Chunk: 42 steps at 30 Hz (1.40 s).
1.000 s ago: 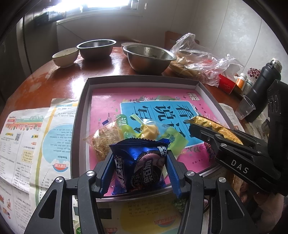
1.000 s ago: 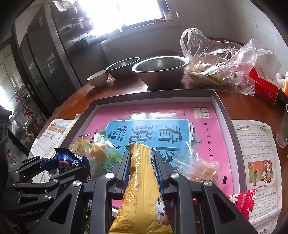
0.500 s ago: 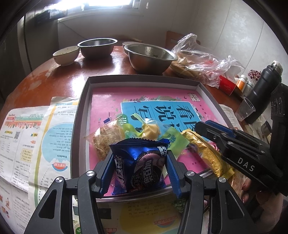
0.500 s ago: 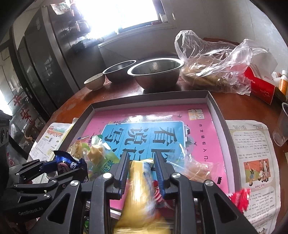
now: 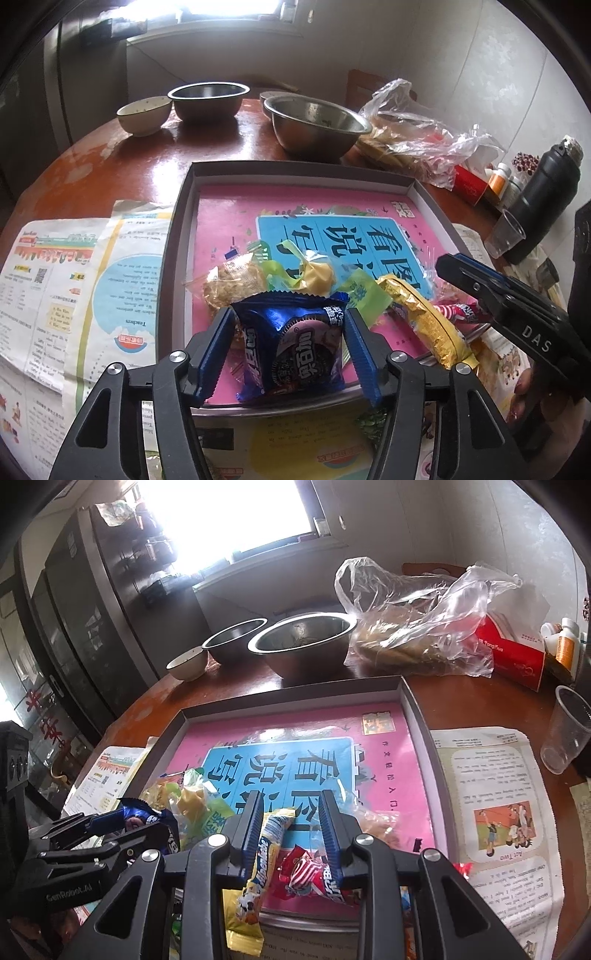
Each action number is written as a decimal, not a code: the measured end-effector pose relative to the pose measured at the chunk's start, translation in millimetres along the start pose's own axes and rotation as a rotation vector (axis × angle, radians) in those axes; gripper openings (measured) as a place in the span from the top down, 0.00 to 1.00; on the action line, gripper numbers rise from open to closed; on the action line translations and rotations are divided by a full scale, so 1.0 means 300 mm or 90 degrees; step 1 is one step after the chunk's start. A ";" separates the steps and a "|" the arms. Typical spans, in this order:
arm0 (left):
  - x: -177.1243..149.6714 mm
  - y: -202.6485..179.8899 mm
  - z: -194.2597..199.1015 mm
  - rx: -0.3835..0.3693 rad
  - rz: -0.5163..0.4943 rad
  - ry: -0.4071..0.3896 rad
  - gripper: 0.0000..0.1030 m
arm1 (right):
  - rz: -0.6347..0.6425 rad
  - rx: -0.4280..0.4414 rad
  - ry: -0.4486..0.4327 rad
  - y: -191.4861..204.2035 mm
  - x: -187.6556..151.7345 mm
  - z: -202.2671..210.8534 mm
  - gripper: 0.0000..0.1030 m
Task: Organize snacks
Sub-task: 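Lower both snacks into the box and open both tools, then withdraw both open tools from the box toward the loose snacks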
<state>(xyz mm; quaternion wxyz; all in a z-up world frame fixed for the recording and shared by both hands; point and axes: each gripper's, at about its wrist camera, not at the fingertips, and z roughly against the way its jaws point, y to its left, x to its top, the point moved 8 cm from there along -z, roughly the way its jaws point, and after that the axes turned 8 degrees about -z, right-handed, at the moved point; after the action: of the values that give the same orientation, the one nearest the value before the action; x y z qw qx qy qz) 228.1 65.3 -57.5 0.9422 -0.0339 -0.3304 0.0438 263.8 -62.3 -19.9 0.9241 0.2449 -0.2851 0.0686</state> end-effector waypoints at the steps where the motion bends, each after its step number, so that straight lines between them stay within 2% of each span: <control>1: 0.002 0.002 0.004 0.000 0.001 -0.003 0.36 | 0.000 0.000 -0.001 0.001 0.002 0.004 0.70; 10: 0.019 0.023 0.043 0.008 0.009 -0.023 0.33 | -0.001 0.005 -0.011 0.008 0.002 0.041 0.70; 14: 0.028 0.041 0.071 0.019 0.013 -0.036 0.32 | -0.002 0.009 -0.015 0.015 0.002 0.055 0.65; 20: 0.031 0.052 0.110 0.018 0.020 -0.050 0.30 | 0.001 0.009 -0.022 0.023 -0.001 0.078 0.64; 42: -0.013 0.108 0.227 0.039 0.033 -0.068 0.27 | 0.015 0.024 -0.045 0.065 -0.037 0.187 0.57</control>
<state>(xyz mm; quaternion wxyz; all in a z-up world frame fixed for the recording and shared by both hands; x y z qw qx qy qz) 180.6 99.4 -10.0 0.9224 -0.0115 -0.3777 0.0798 221.8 -72.8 22.1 0.9080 0.2609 -0.3188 0.0760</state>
